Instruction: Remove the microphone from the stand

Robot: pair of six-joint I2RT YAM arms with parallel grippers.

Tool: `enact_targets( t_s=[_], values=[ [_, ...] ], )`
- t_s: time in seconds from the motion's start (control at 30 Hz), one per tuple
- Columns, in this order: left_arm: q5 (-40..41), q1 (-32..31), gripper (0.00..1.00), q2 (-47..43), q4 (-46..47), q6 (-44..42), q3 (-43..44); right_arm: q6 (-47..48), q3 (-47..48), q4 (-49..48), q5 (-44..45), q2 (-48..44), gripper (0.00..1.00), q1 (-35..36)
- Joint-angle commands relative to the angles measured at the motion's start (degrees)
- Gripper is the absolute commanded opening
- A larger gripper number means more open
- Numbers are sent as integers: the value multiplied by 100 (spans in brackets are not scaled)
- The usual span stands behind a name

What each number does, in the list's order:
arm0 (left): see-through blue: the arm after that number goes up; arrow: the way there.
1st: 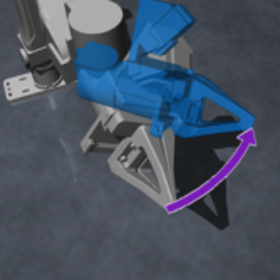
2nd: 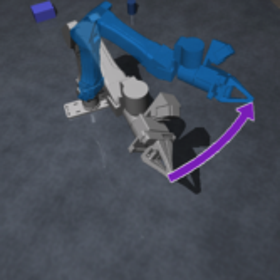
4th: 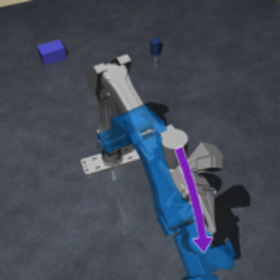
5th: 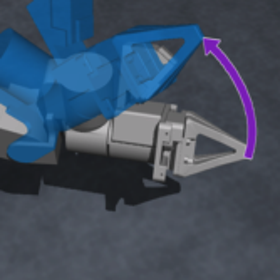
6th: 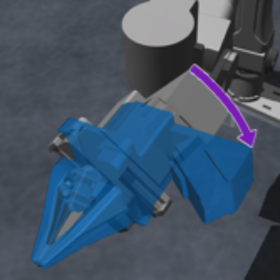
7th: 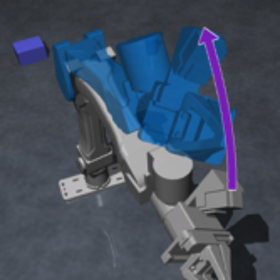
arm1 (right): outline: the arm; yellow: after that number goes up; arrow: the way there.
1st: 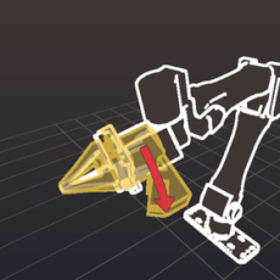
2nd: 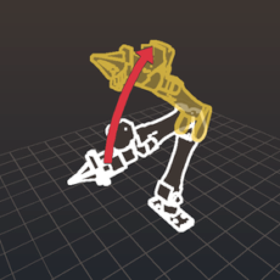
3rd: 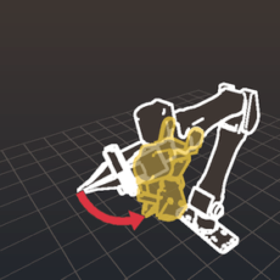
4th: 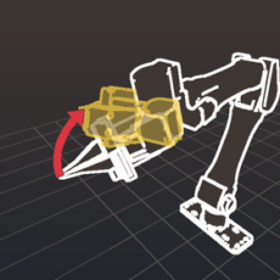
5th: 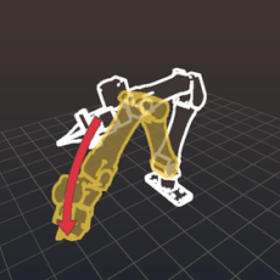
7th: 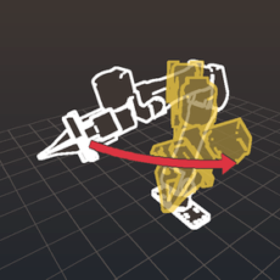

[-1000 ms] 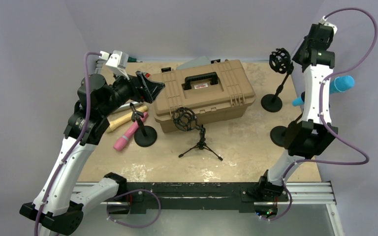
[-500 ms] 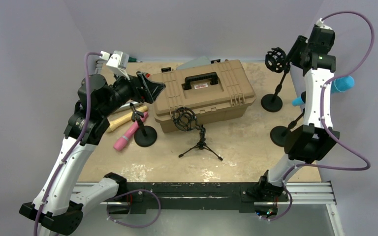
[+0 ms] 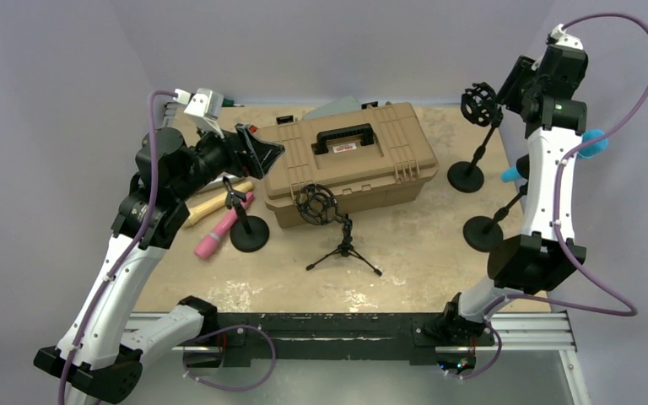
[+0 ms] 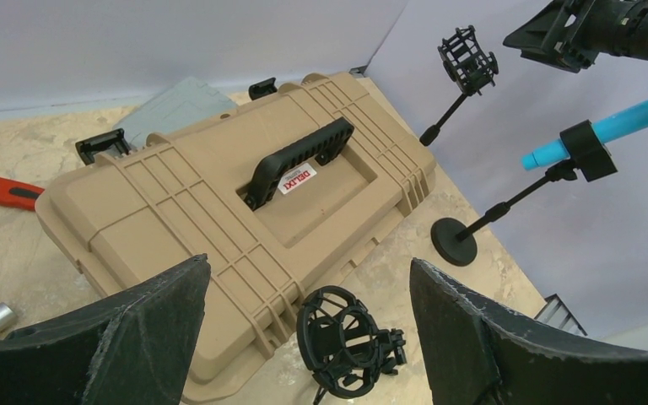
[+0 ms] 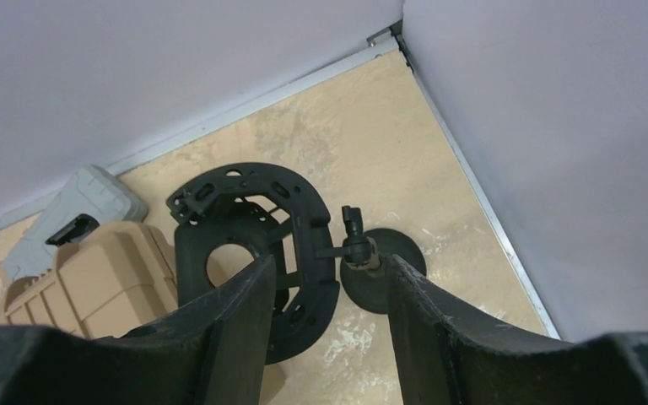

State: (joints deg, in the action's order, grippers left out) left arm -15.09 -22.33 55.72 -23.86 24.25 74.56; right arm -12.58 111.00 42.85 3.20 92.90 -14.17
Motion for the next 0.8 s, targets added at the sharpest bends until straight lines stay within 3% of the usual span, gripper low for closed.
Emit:
enact_targets(
  t_s=[0.0,0.4,0.77],
  values=[
    [-91,-44,86,-27,215,-121,-47,223,-219,-45,-62,29,48,10],
    [-90,-44,86,-35,207,-140,-39,227,-392,-176,-303,381,44,227],
    [-105,-44,86,-39,197,-148,-39,-65,-378,-400,-688,453,16,316]
  ],
)
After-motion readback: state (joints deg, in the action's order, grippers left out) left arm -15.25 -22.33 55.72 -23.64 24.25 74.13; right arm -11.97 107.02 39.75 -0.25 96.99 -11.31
